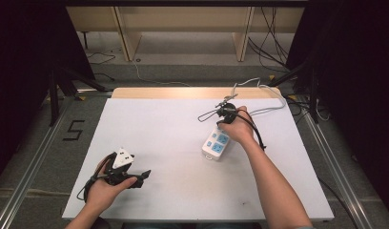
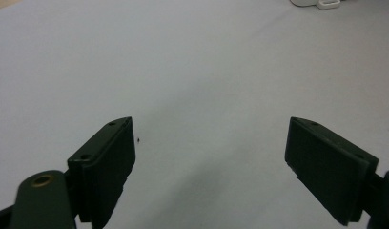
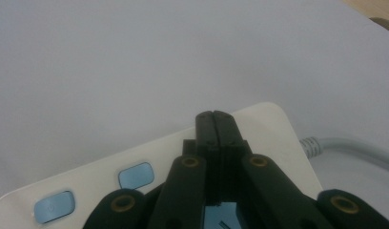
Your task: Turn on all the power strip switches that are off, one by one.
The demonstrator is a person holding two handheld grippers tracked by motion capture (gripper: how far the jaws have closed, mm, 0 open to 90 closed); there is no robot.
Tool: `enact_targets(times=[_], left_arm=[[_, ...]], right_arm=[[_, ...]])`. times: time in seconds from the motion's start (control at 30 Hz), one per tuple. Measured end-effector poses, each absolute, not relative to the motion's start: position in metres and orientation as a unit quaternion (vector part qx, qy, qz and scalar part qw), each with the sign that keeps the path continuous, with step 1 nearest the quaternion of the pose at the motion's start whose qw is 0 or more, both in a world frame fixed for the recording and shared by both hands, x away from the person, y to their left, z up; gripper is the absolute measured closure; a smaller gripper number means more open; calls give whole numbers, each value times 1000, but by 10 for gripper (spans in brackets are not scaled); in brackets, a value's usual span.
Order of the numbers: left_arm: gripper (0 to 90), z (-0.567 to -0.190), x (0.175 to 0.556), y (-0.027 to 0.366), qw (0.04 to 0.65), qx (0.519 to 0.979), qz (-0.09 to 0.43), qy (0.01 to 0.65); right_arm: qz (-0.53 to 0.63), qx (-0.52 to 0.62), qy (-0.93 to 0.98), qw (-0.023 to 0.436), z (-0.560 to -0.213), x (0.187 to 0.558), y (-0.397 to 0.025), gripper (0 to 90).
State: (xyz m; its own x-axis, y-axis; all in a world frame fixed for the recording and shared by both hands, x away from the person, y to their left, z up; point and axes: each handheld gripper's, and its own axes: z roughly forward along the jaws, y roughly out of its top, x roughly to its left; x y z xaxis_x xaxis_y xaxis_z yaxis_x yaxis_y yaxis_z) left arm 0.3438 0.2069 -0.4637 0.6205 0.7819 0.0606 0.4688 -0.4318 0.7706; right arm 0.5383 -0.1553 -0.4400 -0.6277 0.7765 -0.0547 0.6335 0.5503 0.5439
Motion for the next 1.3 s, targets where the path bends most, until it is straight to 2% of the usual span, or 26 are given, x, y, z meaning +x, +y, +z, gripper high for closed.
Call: enact_targets(times=[1.3], left_arm=[[174, -464, 344, 205, 374, 818, 211, 382]], right_arm=[[213, 419, 870, 150, -440, 540, -147, 900]])
